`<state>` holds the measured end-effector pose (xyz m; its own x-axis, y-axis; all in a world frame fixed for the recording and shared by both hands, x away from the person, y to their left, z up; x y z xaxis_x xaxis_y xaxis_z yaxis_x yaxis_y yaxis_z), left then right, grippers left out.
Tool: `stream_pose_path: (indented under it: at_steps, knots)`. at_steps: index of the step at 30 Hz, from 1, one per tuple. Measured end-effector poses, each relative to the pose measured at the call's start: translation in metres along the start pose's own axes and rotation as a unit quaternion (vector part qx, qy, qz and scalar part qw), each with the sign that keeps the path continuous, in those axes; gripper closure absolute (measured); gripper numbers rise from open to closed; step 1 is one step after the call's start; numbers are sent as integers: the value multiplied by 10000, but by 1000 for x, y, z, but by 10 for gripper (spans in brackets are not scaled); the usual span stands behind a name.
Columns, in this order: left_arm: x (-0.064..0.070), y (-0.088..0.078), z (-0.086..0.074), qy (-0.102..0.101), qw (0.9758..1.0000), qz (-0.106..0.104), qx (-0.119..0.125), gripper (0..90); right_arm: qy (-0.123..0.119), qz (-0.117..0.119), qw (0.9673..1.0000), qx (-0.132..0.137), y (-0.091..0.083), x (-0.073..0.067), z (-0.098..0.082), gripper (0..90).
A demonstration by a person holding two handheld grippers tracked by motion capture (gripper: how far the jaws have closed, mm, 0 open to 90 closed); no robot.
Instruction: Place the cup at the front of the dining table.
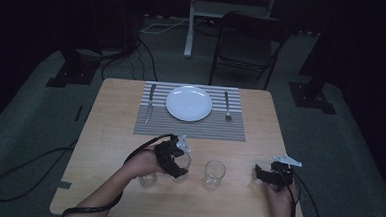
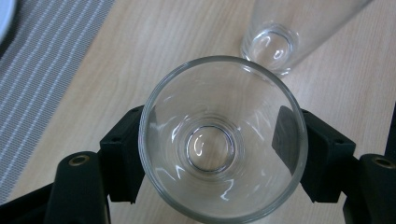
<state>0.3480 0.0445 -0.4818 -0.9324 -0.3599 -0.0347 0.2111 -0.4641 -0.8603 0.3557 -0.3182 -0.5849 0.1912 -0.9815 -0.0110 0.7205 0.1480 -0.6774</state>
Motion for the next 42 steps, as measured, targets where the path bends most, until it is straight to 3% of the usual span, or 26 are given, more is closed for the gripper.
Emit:
stream_pose_path:
  at_steps: [9,16,25,27,32,39,41,42]
  knots:
    - [-19,-9,7,-166,9998,2,117,293,12,-4,10000,3,0,0,0,133]
    - [-41,-16,11,-387,9990,126,186,293,-3,-5,10000,6,0,0,0,133]
    - [-68,-20,9,-643,9966,492,171,293,11,-4,10000,-3,0,0,0,133]
    - [-79,-22,8,-825,9947,563,233,293,7,-5,10000,0,0,0,0,134]
    - [-93,-23,4,-1010,9921,708,227,293,13,-10,10000,1,0,0,0,135]
    - [-120,-25,-5,-1407,9847,1004,219,292,10,-10,10000,1,0,0,0,136]
    - [-131,-25,-7,-1558,9814,1099,240,292,12,-10,10000,0,0,0,0,136]
    - [-131,-25,-7,-1558,9814,1099,240,292,13,-10,10000,0,0,0,0,136]
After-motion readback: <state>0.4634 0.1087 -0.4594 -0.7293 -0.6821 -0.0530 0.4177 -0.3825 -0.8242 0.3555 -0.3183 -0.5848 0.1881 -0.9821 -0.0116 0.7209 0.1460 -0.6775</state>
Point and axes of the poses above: each handheld gripper's, and its own axes: y roughly forward along the jaws, z roughly out of its top, x roughly to its right, the point moved 5 cm from there along y, roughly forward along the jaws, and after that the axes turned 1 degree about x, right-handed, at the moved point
